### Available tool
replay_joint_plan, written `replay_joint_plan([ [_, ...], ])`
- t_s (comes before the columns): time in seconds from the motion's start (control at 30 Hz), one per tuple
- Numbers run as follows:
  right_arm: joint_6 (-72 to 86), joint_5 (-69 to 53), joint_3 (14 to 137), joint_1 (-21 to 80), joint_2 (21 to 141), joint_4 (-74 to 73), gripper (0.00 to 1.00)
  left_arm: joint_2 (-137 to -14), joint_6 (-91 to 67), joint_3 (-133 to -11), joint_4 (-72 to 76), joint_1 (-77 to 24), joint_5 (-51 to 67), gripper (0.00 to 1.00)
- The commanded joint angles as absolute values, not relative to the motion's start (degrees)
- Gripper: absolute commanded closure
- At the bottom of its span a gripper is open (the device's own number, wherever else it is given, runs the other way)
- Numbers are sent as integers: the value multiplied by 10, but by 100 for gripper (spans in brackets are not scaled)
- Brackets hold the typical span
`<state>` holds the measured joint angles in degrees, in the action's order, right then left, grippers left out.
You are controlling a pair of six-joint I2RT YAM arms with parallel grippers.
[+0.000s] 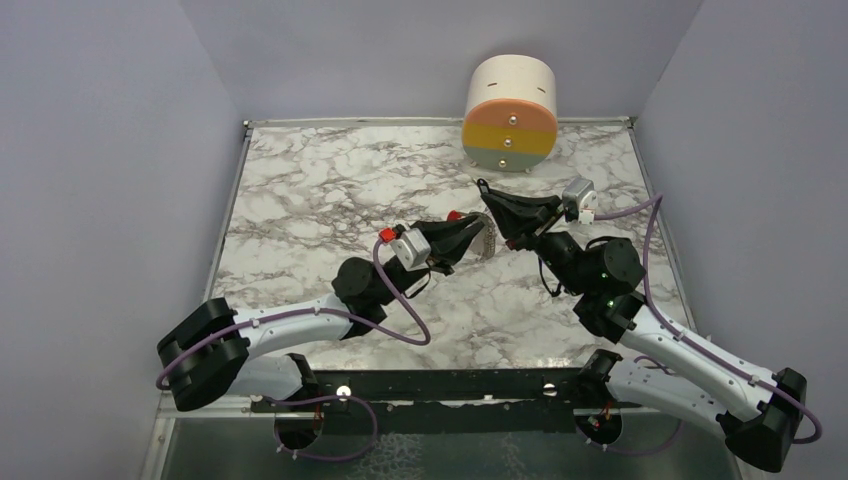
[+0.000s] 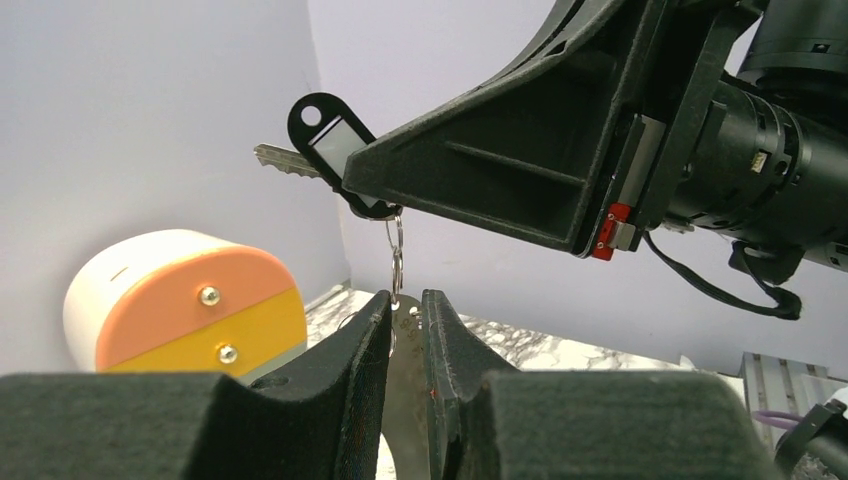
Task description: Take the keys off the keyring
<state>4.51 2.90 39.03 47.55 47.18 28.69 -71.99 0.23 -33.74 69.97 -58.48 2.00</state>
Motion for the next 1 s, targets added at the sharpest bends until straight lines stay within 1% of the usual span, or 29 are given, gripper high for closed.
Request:
replay_joint_plan([
  [0.0, 51, 20, 405, 475, 464, 303, 99, -721, 22, -346, 708, -589, -7, 80],
  [0.97, 64, 1, 402, 475, 464, 301, 99, -752, 41, -373, 725, -597, -3, 79],
])
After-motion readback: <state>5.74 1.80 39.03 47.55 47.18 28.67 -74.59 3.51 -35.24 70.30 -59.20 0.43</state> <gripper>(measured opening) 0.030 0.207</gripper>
